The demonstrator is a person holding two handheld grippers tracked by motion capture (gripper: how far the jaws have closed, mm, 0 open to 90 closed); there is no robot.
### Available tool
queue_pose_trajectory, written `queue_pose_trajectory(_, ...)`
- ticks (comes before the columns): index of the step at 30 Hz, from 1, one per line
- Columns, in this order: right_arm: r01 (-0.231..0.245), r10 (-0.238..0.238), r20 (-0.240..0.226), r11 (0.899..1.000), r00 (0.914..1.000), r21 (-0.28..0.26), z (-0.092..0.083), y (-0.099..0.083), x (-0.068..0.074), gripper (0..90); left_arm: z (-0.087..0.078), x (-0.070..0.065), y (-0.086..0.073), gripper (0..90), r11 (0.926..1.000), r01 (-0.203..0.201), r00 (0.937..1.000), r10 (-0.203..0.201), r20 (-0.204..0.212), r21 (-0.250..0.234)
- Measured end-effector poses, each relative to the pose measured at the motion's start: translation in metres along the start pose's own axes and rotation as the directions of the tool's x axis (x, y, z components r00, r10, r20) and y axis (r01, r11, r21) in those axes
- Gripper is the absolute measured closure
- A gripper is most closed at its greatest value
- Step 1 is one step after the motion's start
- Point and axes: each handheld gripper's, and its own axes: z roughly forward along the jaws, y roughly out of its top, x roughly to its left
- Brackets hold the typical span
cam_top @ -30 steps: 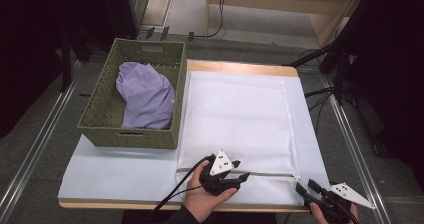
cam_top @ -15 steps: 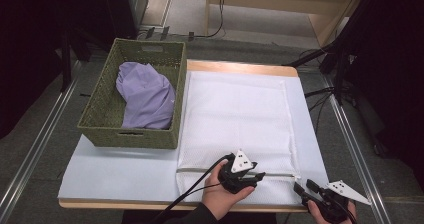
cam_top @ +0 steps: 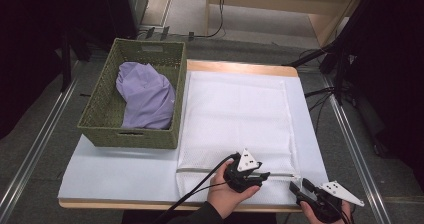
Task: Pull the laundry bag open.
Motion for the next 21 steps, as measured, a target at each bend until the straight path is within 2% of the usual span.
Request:
queue_pose_trajectory(2, 0.001, -0.001, 0.013, 1.000, 0.9999, 0.001, 0.000, 0.000, 0.002, 48.8, 0.001, 0.000, 0.000, 58.9, 1.0000, -0.001, 1.0000, 0.001, -0.001, 0.004)
queue_pose_trajectory(3, 0.002, -0.001, 0.054, 1.000, 0.9986, -0.006, 0.001, -0.001, 0.006, 52.3, 0.001, 0.000, 0.000, 59.4, 1.0000, -0.004, 1.0000, 0.004, 0.002, 0.004)
queue_pose_trajectory(5, 0.015, -0.015, 0.085, 1.000, 0.9963, -0.006, 0.002, -0.002, 0.010, 54.8, 0.002, -0.001, 0.000, 58.8, 1.0000, -0.003, 0.9999, 0.003, 0.012, -0.002)
queue_pose_trajectory(8, 0.028, -0.027, 0.138, 1.000, 0.9901, -0.006, 0.003, -0.002, 0.015, 60.1, 0.003, -0.002, 0.002, 58.5, 1.0000, -0.004, 0.9999, 0.004, 0.012, 0.001)
queue_pose_trajectory(9, 0.028, -0.027, 0.138, 1.000, 0.9901, -0.006, 0.003, -0.002, 0.015, 60.1, 0.003, -0.002, 0.002, 58.5, 1.0000, -0.004, 0.9999, 0.004, 0.012, 0.001)
queue_pose_trajectory(12, 0.041, -0.041, 0.183, 0.999, 0.9822, 0.003, 0.004, -0.002, 0.019, 65.2, 0.005, -0.004, 0.004, 58.2, 1.0000, -0.006, 0.9999, 0.005, 0.015, 0.002)
queue_pose_trajectory(17, 0.034, -0.033, 0.203, 0.999, 0.9786, -0.003, 0.003, -0.002, 0.019, 75.9, 0.008, -0.005, 0.005, 57.9, 1.0000, -0.003, 0.9997, 0.003, 0.023, 0.002)
queue_pose_trajectory(21, 0.017, -0.015, 0.188, 1.000, 0.9821, -0.009, 0.002, -0.002, 0.017, 85.8, 0.009, -0.005, 0.006, 58.0, 0.9999, -0.008, 0.9996, 0.008, 0.027, 0.006)
